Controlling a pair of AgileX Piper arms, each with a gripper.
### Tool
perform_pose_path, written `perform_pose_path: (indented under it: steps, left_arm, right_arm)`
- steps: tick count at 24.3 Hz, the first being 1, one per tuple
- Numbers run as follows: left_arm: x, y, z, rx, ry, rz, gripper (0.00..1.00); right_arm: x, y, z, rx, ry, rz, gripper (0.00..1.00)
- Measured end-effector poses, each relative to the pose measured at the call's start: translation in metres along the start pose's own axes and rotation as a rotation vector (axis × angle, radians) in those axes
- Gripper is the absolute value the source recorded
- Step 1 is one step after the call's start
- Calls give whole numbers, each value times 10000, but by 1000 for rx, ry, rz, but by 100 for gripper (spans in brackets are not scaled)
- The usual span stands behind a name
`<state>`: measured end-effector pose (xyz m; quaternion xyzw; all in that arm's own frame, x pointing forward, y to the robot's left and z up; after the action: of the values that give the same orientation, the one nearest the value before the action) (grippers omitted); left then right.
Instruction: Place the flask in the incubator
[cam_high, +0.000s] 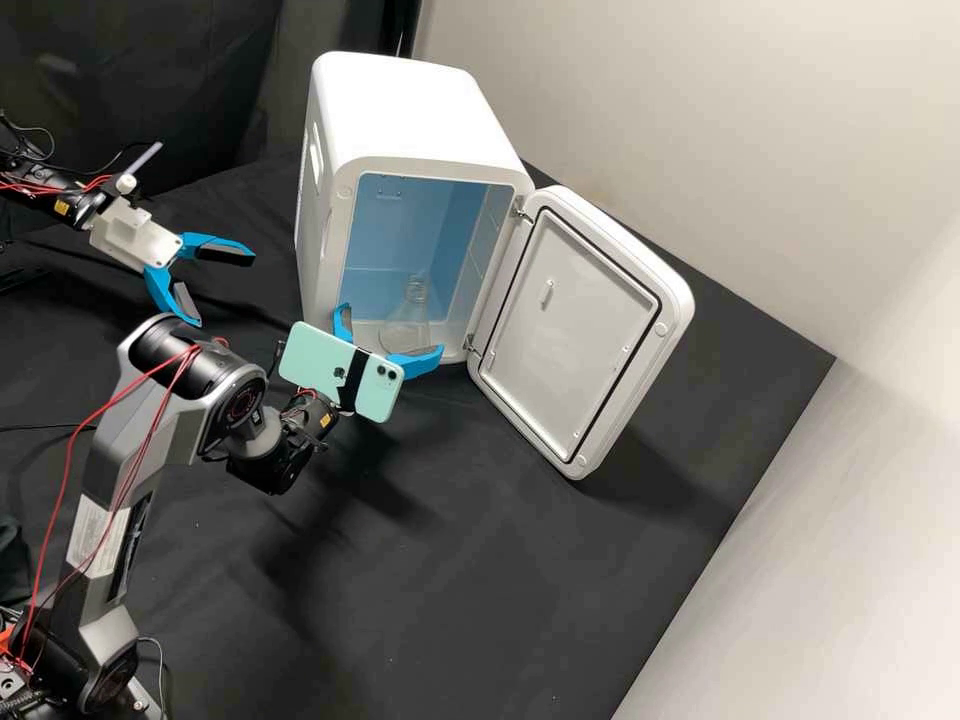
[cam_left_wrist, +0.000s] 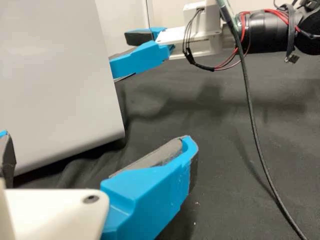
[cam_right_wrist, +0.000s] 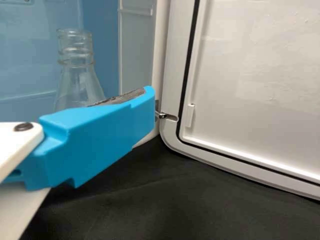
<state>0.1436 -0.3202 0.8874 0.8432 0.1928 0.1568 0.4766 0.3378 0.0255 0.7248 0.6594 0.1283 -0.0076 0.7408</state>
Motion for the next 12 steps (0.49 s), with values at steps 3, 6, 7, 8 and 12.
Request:
perform_pose_path:
  steps: [3, 6, 7, 8, 12]
  left_arm:
    - [-2, -6, 2, -1, 0, -2, 100]
    - [-6, -12, 3, -4, 1, -3, 100]
    - [-6, -12, 3, -4, 1, -3, 100]
    - [-6, -12, 3, -4, 1, -3, 100]
    - [-2, -13, 13, -3, -4, -4, 100]
  right_arm:
    - [-40, 51, 23, -3, -6, 7, 100]
    - [-75, 82, 60, 0, -19, 15, 100]
    - [-82, 97, 69, 7, -19, 20, 100]
    - [-89, 96, 76, 9, -21, 19, 100]
    - [-150, 126, 129, 19, -37, 20, 100]
